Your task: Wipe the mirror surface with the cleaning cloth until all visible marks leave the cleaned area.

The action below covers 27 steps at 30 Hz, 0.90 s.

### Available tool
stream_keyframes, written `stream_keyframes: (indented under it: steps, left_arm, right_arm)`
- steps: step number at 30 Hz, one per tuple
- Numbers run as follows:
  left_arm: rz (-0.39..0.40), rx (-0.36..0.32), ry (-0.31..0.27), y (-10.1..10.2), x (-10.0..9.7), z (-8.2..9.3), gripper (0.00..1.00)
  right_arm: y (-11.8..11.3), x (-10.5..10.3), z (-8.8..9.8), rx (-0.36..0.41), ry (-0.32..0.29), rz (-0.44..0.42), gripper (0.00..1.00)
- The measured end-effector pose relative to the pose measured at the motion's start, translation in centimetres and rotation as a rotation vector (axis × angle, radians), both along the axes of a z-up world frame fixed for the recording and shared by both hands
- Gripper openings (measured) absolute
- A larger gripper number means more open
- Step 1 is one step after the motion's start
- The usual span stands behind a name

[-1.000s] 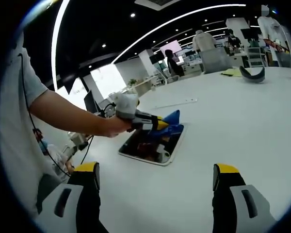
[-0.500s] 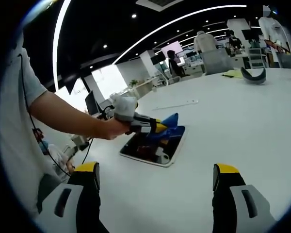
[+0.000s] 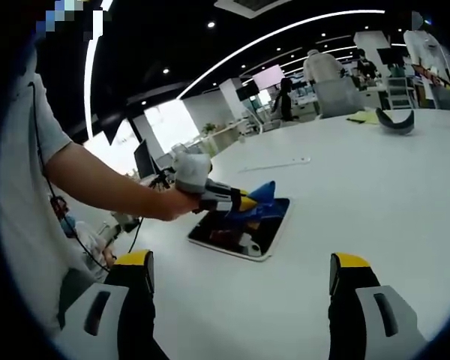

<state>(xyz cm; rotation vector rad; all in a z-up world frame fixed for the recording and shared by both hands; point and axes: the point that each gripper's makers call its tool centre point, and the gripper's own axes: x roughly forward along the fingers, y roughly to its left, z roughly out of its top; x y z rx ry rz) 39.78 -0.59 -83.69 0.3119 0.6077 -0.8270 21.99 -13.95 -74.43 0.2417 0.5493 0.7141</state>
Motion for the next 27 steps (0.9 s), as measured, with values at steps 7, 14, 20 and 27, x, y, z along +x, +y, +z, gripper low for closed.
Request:
stream_keyframes:
  steps: [7,14,20,27]
  left_arm:
    - [0.009,-0.008,0.003,0.4,-0.4,-0.2,0.05]
    - [0.005,-0.007,0.004,0.7,-1.2,-0.3,0.05]
    - [0.017,-0.014,0.007,0.8,-1.7,-0.3,0.05]
    - [0.026,-0.025,0.013,1.0,-2.6,-0.3,0.05]
  right_arm:
    - [0.2,-0.1,0.2,-0.002,-0.001,0.004,0.97]
    - [0.3,-0.2,0.2,-0.004,-0.003,0.005,0.97]
    - [0.3,-0.2,0.3,-0.005,-0.004,0.006,0.97]
    - [0.5,-0.2,0.5,-0.004,-0.006,0.010,0.97]
